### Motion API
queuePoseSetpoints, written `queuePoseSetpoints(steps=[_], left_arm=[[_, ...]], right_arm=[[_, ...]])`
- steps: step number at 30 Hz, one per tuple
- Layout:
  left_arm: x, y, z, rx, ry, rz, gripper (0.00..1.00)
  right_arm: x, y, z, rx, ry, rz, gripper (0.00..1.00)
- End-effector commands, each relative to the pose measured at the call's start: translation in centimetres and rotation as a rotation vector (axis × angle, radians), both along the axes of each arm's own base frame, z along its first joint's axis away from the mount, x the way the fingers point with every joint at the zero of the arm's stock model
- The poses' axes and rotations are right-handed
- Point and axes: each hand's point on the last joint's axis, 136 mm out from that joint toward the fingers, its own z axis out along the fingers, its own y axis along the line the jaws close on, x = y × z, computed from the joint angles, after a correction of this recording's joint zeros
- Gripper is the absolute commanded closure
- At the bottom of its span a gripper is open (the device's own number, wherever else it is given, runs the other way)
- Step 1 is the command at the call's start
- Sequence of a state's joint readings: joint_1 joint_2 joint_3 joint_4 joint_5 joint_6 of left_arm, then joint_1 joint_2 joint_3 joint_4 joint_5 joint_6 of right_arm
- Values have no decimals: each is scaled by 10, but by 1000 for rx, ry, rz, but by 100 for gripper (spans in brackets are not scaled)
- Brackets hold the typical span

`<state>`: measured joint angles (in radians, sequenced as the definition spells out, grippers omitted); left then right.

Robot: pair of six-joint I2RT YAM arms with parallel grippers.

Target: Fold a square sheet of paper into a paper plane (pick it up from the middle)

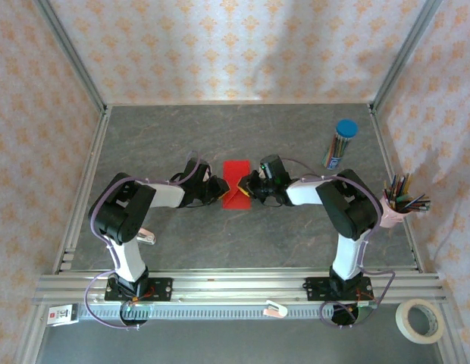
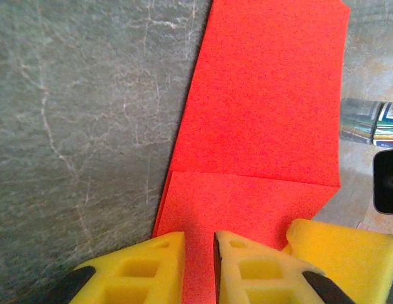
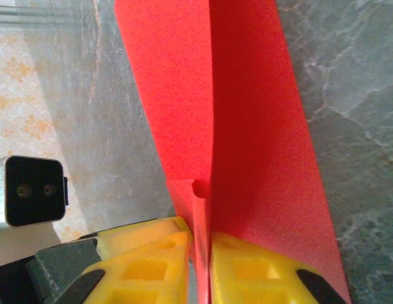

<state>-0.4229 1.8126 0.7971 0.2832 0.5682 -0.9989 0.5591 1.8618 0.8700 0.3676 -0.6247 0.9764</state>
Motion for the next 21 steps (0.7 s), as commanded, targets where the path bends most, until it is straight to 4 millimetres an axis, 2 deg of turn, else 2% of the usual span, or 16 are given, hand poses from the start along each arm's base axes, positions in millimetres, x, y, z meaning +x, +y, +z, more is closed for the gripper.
queuePoseSetpoints(steps=[1, 11, 15, 19, 21], left_arm=[[-9, 4, -5, -1, 41, 10, 77], [-5, 2, 7, -19, 10, 3, 74], [4, 6, 27, -30, -53, 20, 69], [25, 32, 65, -30, -201, 112, 59], [32, 47, 85, -23, -269, 149, 54]], right_arm=[[-3, 6, -4, 12, 1, 20, 86], [-1, 8, -11, -29, -7, 40, 88], [2, 4, -7, -54, -50, 39, 93], [12, 1, 19, -66, -180, 42, 96], [18, -1, 43, -68, -274, 45, 97]])
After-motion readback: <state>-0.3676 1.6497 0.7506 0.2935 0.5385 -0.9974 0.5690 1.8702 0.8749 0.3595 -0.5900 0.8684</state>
